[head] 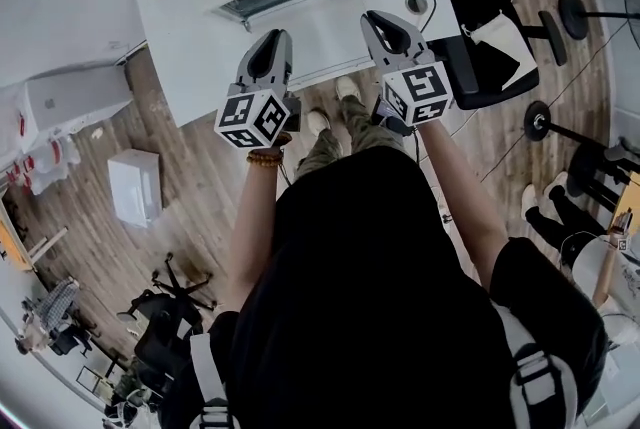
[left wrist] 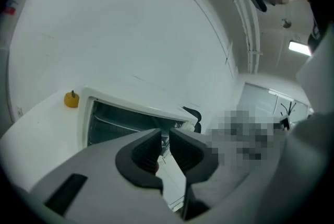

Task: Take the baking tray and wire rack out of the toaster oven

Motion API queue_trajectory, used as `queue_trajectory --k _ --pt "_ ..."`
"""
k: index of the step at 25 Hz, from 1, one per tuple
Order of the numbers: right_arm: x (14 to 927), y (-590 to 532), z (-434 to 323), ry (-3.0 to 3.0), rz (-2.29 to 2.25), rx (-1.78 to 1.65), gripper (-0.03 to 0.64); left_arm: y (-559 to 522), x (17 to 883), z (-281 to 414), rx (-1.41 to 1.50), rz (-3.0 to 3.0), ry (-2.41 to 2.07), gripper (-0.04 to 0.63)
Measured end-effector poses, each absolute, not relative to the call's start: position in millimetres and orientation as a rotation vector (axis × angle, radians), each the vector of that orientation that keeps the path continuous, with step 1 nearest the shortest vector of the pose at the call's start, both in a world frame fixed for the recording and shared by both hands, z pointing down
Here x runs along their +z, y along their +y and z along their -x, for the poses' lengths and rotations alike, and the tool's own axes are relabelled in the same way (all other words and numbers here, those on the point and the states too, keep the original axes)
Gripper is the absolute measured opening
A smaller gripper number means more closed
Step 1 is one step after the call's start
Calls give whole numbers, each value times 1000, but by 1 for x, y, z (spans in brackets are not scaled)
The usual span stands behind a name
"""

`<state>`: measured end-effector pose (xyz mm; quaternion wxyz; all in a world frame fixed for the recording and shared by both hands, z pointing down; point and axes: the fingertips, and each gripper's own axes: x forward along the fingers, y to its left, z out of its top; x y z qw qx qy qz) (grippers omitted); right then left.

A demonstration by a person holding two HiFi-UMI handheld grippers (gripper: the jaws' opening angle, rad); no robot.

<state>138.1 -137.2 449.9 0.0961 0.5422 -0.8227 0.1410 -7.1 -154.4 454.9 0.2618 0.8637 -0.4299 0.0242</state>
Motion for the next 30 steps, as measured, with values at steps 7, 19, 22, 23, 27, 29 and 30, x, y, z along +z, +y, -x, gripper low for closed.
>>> queue_trajectory --k 7,19,22,23,27,29,30 --pt "478 -160 -138 -2466 -1582 656 32 -178 491 5 -52 -2095 -1186 71" --pt "518 -203 -151 -2515 -1560 1041 111 -217 540 0 -334 -1727 -1222 130" --pt "530 -210 -152 -2478 -1592 1175 120 -225 546 3 -390 -1692 -1219 130" --pt "536 -213 -154 -2456 -1626 1249 122 -228 550 3 -417 -1676 -1213 133" --pt "560 -227 -159 -2366 -1749 1641 128 -240 568 12 -524 -1590 -1195 141" --pt "569 -235 -159 -2335 -1773 1810 144 -247 574 15 -552 -1563 -1185 145" --pt "572 -238 -158 -2320 -1781 1879 152 -250 575 15 -559 -1558 -1178 147"
